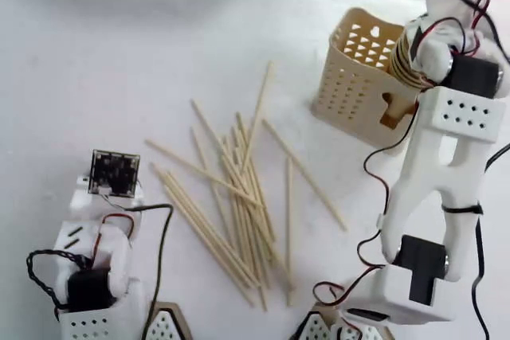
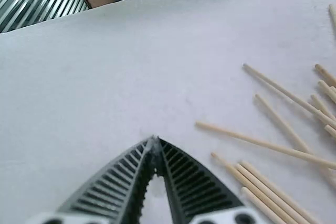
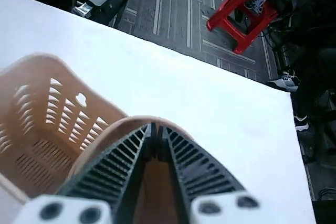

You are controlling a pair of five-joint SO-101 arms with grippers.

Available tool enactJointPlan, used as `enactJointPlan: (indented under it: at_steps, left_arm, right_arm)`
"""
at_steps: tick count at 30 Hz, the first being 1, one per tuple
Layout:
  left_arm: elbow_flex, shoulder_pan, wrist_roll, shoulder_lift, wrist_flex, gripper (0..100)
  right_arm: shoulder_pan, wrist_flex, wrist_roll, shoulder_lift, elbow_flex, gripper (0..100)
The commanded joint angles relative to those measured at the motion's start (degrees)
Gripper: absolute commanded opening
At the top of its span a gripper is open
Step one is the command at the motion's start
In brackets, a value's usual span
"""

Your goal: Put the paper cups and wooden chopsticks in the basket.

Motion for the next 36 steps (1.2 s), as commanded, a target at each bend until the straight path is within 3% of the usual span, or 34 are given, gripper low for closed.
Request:
enactJointPlan:
  at_steps: [1,5,14,21,28,36]
  left_arm:
    - [-0.4,-0.3,-0.4,-0.4,-1.3,2]
    - [-0.4,-0.3,-0.4,-0.4,-1.3,2]
    - [0.6,-0.3,-0.4,-0.4,-2.8,2]
    - [0.6,-0.3,-0.4,-0.4,-2.7,2]
    - [0.6,-0.3,-0.4,-0.4,-2.7,2]
    - [0.6,-0.3,-0.4,-0.4,-2.6,2]
  right_arm:
    - [0.7,-6.6,-1.8,-1.2,5.5,1.9]
    - [0.7,-9.5,-5.0,-1.2,9.2,1.9]
    - [0.7,-11.6,-4.7,-2.1,15.8,1.9]
    - [0.0,-9.8,-4.9,-16.5,15.2,1.9]
    - [-6.0,-3.2,-4.9,-31.5,15.6,1.9]
    - [-17.6,8.1,-5.0,-32.2,15.6,2.3]
